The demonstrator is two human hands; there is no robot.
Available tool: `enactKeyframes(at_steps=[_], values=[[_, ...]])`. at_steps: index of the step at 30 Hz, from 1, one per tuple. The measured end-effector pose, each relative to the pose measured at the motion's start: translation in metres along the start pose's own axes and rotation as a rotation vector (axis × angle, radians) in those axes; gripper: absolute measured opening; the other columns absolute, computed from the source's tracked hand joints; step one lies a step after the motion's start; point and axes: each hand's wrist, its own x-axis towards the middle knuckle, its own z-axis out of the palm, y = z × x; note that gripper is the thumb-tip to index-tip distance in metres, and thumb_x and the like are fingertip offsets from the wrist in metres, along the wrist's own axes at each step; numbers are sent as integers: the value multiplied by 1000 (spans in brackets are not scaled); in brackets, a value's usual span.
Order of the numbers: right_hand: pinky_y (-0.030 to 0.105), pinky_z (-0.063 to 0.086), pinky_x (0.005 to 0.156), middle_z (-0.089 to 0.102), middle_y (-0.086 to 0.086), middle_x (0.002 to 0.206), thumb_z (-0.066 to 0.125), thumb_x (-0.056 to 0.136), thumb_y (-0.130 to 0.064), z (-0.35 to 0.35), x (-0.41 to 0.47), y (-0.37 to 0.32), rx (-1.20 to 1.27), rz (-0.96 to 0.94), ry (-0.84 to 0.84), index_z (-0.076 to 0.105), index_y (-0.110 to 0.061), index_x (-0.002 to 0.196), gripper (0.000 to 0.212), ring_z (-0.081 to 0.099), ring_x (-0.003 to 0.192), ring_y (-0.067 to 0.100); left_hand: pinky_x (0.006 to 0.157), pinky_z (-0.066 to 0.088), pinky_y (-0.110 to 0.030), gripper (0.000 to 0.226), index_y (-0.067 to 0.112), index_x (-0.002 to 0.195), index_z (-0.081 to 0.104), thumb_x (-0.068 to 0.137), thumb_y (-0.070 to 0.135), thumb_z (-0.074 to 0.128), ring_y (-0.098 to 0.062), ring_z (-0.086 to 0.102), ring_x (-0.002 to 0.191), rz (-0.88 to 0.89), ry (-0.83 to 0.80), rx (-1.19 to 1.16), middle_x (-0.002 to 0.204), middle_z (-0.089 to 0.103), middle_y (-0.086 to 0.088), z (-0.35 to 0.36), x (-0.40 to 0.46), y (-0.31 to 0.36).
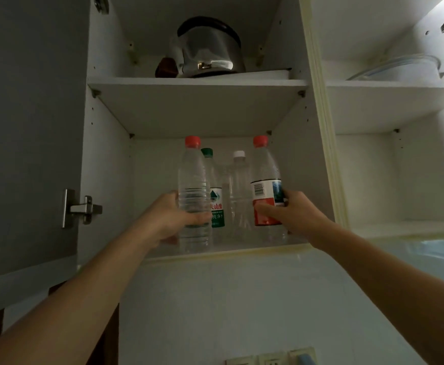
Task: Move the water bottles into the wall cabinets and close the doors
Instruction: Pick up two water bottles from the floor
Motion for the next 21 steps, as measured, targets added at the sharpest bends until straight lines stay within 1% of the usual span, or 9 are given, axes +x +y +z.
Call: enactKeyframes(at_steps=[2, 5, 6, 9, 12, 14, 17, 19, 21], values=[[19, 56, 68, 72, -13, 95, 75, 88, -39, 0, 0, 2, -25, -14, 5, 61, -22, 132, 49, 71, 84, 3, 57, 56, -24, 34, 37, 91, 64, 70, 31, 90, -1, 71, 70, 22, 11, 9, 76, 75, 18, 4, 3, -1], [17, 55, 66, 71, -16, 91, 75, 87, -41, 0, 2, 4, -60, -22, 15, 62, -24, 129, 47, 70, 81, 0, 80, 59, -34, 34, 36, 91, 64, 71, 30, 91, -12, 71, 90, 45, 56, 27, 94, 74, 12, 18, 11, -3], [18, 55, 67, 71, -16, 91, 75, 87, -42, 0, 3, 5, -66, -23, 14, 62, -25, 128, 46, 70, 81, 0, 82, 58, -33, 36, 35, 92, 63, 70, 30, 91, -12, 70, 93, 52, 72, 27, 96, 73, 12, 22, 14, -4], [25, 58, 76, 72, -11, 97, 75, 87, -42, 3, 7, 7, -80, -27, 9, 61, -24, 130, 48, 70, 87, 4, 73, 54, -26, 54, 28, 110, 58, 69, 35, 92, -10, 66, 96, 55, 98, 51, 103, 68, 11, 34, 19, -4], [38, 58, 92, 73, -3, 110, 74, 88, -41, 8, 12, 10, -75, -10, 11, 57, -21, 135, 53, 70, 98, 14, 87, 56, -32, 63, 22, 122, 58, 71, 36, 91, -11, 66, 100, 71, 94, 54, 112, 69, 8, 46, 27, -5], [41, 57, 95, 72, 1, 115, 73, 89, -39, 11, 16, 11, -78, -1, 10, 57, -18, 137, 54, 70, 100, 16, 95, 56, -39, 65, 20, 126, 59, 71, 34, 91, -14, 67, 103, 74, 85, 45, 115, 70, 5, 56, 32, -3], [37, 57, 93, 72, 4, 117, 74, 90, -38, 13, 22, 14, -122, 15, 25, 58, -15, 137, 54, 70, 101, 18, 93, 57, -43, 67, 21, 126, 56, 71, 37, 90, -17, 66, 103, 51, 93, 70, 115, 68, 3, 66, 41, 0], [32, 57, 88, 71, 5, 118, 74, 90, -38, 14, 26, 16, -146, 34, 38, 57, -14, 136, 55, 69, 99, 18, 89, 58, -42, 67, 22, 126, 54, 72, 40, 90, -17, 65, 102, 36, 86, 87, 114, 67, 4, 71, 46, 0], [32, 58, 84, 72, 6, 116, 75, 89, -38, 15, 30, 18, -159, 54, 42, 58, -13, 135, 55, 70, 97, 18, 89, 57, -40, 67, 22, 126, 54, 72, 40, 89, -16, 64, 100, 33, 83, 86, 115, 67, 4, 75, 51, -1]])
